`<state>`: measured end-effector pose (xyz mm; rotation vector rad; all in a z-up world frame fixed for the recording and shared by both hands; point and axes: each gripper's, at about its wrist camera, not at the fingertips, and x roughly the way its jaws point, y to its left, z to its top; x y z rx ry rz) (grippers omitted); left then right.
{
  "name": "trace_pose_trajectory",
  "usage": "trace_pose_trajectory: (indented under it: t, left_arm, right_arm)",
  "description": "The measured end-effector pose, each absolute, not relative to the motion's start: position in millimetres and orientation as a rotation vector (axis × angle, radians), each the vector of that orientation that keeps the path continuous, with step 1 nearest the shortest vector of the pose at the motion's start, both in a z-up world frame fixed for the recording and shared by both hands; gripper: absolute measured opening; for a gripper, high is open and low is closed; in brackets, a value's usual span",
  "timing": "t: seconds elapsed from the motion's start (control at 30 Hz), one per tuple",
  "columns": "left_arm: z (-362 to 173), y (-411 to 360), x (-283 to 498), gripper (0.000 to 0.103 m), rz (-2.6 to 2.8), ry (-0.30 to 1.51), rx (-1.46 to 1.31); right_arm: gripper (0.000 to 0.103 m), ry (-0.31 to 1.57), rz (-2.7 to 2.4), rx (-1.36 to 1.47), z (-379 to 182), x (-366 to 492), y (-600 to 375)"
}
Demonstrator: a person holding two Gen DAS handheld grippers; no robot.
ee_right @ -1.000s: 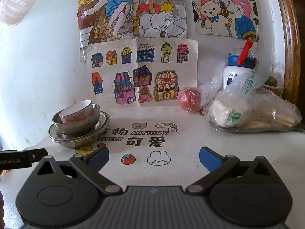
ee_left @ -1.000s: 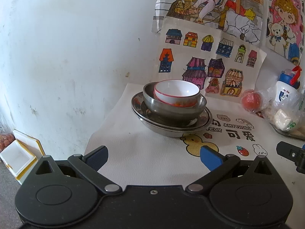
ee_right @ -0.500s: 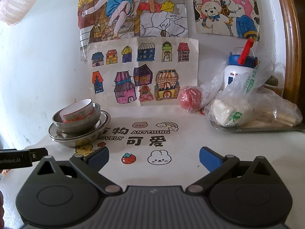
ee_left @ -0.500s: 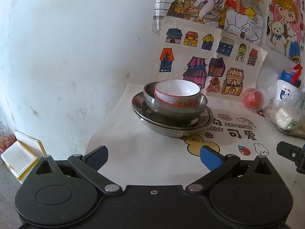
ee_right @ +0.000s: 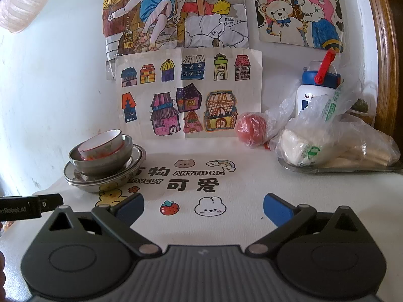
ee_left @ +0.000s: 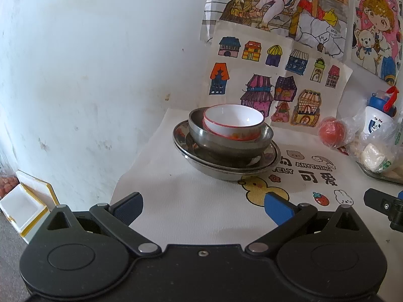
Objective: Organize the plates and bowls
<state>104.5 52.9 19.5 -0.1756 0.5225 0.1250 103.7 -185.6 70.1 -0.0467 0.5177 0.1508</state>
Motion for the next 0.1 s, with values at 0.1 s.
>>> trace_pose_trajectory:
  t: [0.1]
  left_arm:
    - [20.3, 52.5, 105.2, 0.102, 0.129, 0.526, -0.171]
  right_arm:
    - [0.103, 0.519, 0.152, -0.046, 68.8, 104.2, -185.6]
